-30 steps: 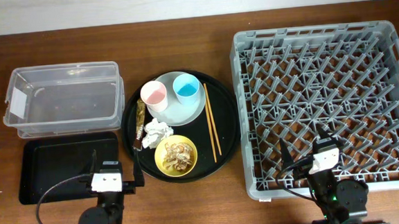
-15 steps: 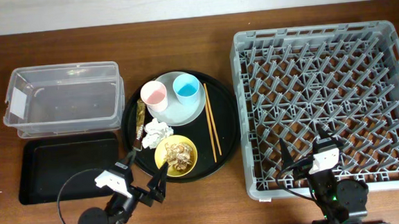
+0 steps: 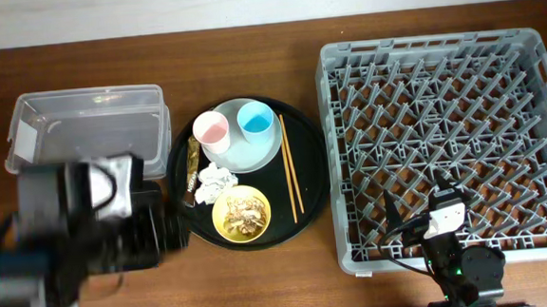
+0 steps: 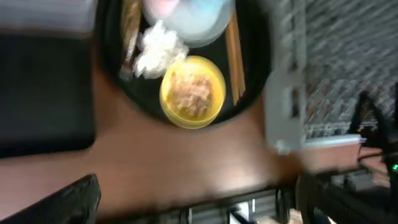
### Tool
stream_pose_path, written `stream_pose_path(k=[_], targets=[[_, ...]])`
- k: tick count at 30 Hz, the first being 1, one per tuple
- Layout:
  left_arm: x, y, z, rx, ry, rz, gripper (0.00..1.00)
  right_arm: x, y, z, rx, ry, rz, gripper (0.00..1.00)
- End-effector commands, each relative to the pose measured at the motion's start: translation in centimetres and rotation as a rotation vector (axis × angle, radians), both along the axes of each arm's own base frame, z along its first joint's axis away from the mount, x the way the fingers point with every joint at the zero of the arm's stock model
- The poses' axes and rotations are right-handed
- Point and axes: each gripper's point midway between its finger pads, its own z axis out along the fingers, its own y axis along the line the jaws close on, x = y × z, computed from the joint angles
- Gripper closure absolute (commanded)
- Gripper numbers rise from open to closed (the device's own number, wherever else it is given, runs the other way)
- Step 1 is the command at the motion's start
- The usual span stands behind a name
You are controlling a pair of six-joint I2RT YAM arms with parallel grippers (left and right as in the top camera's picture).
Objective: Sort waste into correct bins and load items into the dishwasher rack
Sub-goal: 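Reach the left gripper to the brown wrapper and grasp it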
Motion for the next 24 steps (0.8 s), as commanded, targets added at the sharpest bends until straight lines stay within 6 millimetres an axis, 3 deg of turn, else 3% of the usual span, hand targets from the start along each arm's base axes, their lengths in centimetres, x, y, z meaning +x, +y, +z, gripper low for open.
stream_pose_path(k=[1, 3, 5, 6, 10, 12, 17, 21, 24], targets=[[3.5, 1.0, -0.9, 0.086, 0.136, -0.007, 0.01, 0.0, -0.2, -0.3, -0.005, 0.003, -0.009, 0.02], [5.4, 0.9, -2.6, 0.089, 0.2, -0.009, 0.01, 0.0, -0.2, -0.3, -0.005, 0.003, -0.009, 0.02], [6.8, 0.8, -4.9, 0.093, 0.301, -0.013, 0.7, 0.0, -0.2, -0.3, -0.005, 0.003, -0.009, 0.02], [7.1, 0.8, -6.2, 0.095, 0.359, -0.01, 1.0, 0.0, -0.2, -0.3, -0.005, 0.003, -0.008, 0.02], [8.0, 1.5, -10.1, 0.119, 0.439, 0.078, 0.99, 0.0, -0.2, -0.3, -0.005, 0.003, -0.009, 0.02], [8.9, 2.2, -12.9, 0.156, 0.434, 0.151, 1.0, 0.0, -0.2, -0.3, -0.005, 0.003, -0.009, 0.02], [11.5, 2.2, -20.2, 0.214, 0.32, 0.145, 0.98, 0.0, -0.2, -0.3, -0.005, 0.003, -0.008, 0.02], [13.4, 3.0, -21.9, 0.296, 0.213, 0.164, 0.9, 0.0, -0.2, -0.3, -0.005, 0.003, -0.009, 0.02], [13.6, 2.9, -22.6, 0.295, 0.195, 0.165, 0.88, 0.0, -0.2, -0.3, -0.005, 0.003, -0.009, 0.02]])
